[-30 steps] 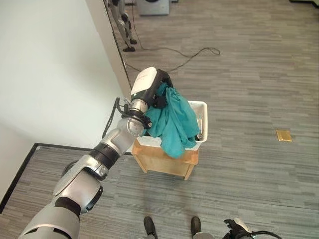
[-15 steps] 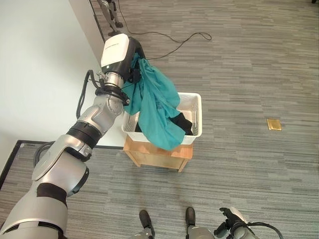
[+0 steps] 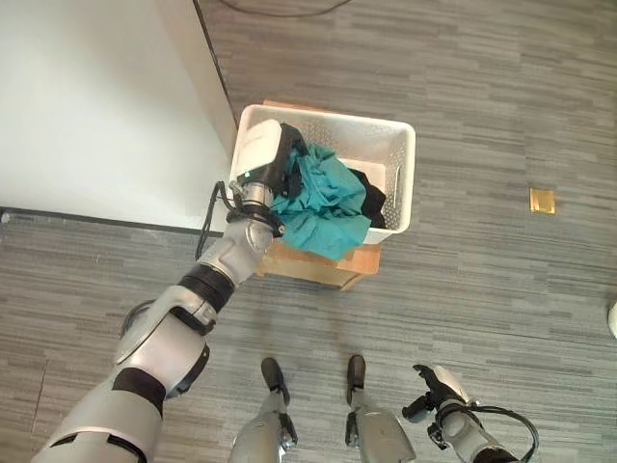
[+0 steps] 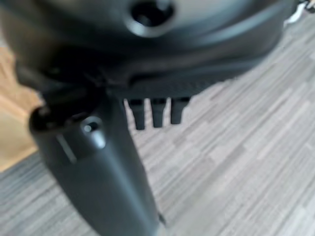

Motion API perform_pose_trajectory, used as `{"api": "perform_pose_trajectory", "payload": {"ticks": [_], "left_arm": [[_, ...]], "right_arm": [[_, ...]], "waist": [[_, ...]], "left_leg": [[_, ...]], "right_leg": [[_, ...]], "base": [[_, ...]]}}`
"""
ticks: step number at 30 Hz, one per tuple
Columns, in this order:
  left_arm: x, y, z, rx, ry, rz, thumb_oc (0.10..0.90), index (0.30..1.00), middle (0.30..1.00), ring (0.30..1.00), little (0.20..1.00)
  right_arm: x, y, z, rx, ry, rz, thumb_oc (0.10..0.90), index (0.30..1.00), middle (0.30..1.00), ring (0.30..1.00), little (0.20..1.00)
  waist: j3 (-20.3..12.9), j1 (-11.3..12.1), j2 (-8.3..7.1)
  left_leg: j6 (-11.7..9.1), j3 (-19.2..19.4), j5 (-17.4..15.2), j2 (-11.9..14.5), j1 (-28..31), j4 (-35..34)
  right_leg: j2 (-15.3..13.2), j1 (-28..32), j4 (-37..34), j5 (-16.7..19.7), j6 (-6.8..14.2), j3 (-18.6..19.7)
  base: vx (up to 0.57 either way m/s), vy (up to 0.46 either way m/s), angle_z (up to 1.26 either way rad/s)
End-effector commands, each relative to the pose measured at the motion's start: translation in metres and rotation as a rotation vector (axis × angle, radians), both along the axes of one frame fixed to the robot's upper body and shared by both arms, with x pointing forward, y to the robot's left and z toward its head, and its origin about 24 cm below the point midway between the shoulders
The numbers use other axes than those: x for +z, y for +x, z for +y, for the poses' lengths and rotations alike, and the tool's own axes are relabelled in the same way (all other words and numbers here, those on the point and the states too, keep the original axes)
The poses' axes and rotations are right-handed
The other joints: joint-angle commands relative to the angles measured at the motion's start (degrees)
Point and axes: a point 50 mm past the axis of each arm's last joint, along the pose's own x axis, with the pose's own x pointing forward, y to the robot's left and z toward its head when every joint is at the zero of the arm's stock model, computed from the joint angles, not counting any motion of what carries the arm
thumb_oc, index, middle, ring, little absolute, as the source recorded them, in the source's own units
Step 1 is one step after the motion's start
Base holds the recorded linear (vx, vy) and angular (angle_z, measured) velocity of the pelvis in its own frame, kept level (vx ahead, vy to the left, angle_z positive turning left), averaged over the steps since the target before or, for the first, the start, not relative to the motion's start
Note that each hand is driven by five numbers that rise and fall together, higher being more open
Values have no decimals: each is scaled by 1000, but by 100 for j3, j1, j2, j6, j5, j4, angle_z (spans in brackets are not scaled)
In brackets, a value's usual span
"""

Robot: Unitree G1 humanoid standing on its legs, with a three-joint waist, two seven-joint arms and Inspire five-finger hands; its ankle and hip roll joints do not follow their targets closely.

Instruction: Pick up bed clothes into laundry basket.

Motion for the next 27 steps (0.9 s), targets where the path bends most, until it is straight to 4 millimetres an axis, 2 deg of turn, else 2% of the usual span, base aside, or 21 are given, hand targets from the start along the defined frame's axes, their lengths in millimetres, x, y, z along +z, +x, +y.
{"api": "perform_pose_trajectory", "payload": {"ticks": [1, 8, 13, 14, 15, 16, 21, 27], "left_arm": [[86, 2, -26, -42, -28, -296, 400, 300, 300, 300, 300], [89, 4, -29, -30, -51, -299, 400, 300, 300, 300, 300], [94, -1, -55, -99, -67, -319, 400, 300, 300, 300, 300], [96, -2, -58, -105, -64, -323, 428, 342, 342, 342, 342], [97, -3, -61, -111, -57, -329, 584, 575, 575, 575, 575], [98, -3, -64, -115, -58, -332, 800, 900, 900, 900, 900], [106, -7, -72, -122, -85, -369, 800, 900, 900, 900, 900], [118, -6, -68, -93, -39, -423, 800, 900, 900, 900, 900]], "right_arm": [[6, -4, -26, -58, -74, -24, 800, 900, 900, 900, 900], [5, -9, -30, -78, -81, -28, 800, 900, 900, 900, 900], [6, -9, -33, -97, -78, -40, 800, 900, 900, 900, 900], [7, -8, -34, -99, -80, -44, 800, 900, 900, 900, 900], [7, -6, -34, -100, -80, -47, 800, 900, 900, 900, 900], [9, -3, -34, -103, -77, -56, 800, 900, 900, 900, 900], [10, -4, -38, -107, -89, -53, 800, 900, 900, 900, 900], [7, -15, -49, -129, -111, -20, 800, 900, 900, 900, 900]], "waist": [[-194, 41, 127], [5, -63, 199], [41, -158, 316], [47, -174, 337], [59, -196, 363], [71, -211, 407], [105, -280, 536], [-7, -377, 639]], "left_leg": [[-387, 93, -389, 215, -6, 4], [-404, 128, -327, 188, -152, 4], [-414, 137, -331, 144, -201, 4], [-413, 143, -333, 136, -206, 4], [-411, 159, -336, 127, -214, 4], [-404, 168, -341, 109, -217, 4], [-395, 247, -372, 70, -181, 4], [-402, 300, -422, 51, -75, 4]], "right_leg": [[-791, -354, 10, 143, 879, -204], [-859, -533, 10, 221, 903, -159], [-931, -598, 10, 265, 928, -144], [-937, -609, 10, 270, 931, -133], [-950, -629, 10, 277, 936, -119], [-957, -644, 10, 287, 942, -105], [-993, -660, 10, 302, 962, -76], [-1012, -601, 10, 314, 962, -80]], "base": [[-32, 23, -7], [-41, 12, -5], [0, 0, 0], [-10, 32, -1], [-8, 44, -1], [-23, 67, -1], [-8, 37, -4], [29, 21, -7]]}}
